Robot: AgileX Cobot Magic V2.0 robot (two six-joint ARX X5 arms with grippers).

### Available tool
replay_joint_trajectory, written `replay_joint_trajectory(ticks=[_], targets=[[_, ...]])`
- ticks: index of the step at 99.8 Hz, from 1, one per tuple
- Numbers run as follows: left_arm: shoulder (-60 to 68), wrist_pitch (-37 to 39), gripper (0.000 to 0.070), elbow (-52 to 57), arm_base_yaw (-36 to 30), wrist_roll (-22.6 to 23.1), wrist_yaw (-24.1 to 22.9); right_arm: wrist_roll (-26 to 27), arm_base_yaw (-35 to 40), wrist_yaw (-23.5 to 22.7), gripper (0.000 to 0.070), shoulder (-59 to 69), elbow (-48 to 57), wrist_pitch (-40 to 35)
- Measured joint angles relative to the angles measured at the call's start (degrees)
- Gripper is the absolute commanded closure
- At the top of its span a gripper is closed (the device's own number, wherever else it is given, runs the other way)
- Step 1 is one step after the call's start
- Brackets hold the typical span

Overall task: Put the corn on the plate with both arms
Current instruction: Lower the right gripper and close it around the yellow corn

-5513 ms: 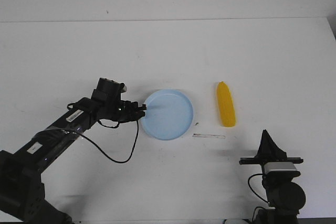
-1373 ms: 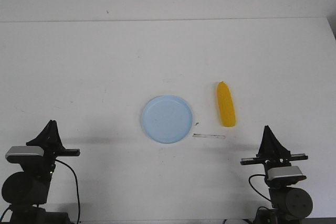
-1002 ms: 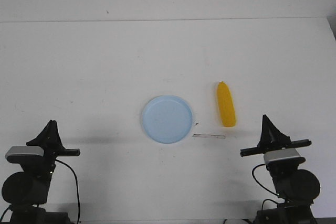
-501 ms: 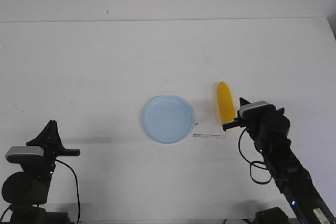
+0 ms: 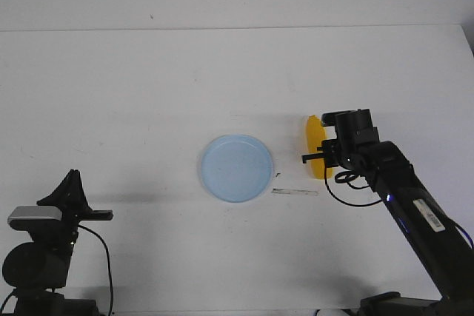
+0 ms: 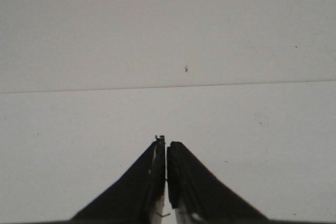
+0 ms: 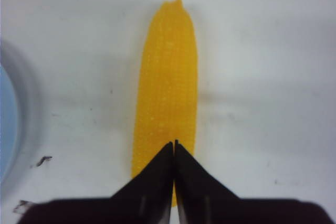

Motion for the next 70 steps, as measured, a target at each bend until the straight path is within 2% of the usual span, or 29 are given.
replay_joint_trajectory(ticks=[22, 51, 64, 70], targets=[[0.00, 0.00, 0.0699, 0.00, 0.00, 0.00, 0.00, 3.76, 0.00, -4.39, 0.0695, 1.44, 3.10, 5.11], [0.00, 0.00, 0.0699, 0.00, 0.00, 0.00, 0.00, 6.49, -0.11, -4.13, 0.0672, 6.69, 4.68, 0.11], [0.00, 0.00, 0.0699, 0.00, 0.00, 0.00, 0.00, 6.60, -0.09, -4.13, 0.0582, 8.92, 5.40, -0.28], [0.00, 0.00, 0.0699, 0.00, 0.00, 0.00, 0.00, 6.60, -0.11, -4.13, 0.0503, 9.16, 5.95, -0.28]])
